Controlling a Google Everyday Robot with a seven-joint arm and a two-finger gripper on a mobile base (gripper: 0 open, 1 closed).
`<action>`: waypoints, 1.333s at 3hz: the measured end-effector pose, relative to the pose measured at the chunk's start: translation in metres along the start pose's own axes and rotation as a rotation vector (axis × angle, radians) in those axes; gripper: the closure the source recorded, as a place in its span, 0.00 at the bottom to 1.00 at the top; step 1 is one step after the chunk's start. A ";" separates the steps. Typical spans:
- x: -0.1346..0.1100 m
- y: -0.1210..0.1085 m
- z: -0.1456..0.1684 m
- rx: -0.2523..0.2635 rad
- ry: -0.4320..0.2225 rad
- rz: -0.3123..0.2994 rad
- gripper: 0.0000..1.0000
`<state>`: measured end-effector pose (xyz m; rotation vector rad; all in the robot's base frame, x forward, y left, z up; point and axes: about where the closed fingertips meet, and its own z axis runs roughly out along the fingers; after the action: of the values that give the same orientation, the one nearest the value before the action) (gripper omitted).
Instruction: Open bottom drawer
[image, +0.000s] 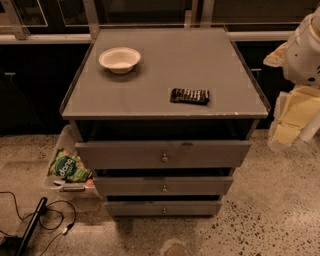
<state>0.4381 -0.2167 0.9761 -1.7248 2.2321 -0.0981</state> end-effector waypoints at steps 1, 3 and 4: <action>0.000 0.000 0.000 0.000 0.000 0.000 0.00; 0.013 0.019 0.037 -0.056 0.002 0.010 0.00; 0.033 0.056 0.102 -0.135 -0.041 -0.004 0.00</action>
Offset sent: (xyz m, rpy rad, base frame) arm -0.0045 -0.0025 -0.0171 -0.0020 0.0406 -0.0112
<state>0.4083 -0.2193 0.8587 -1.7825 2.2513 0.0884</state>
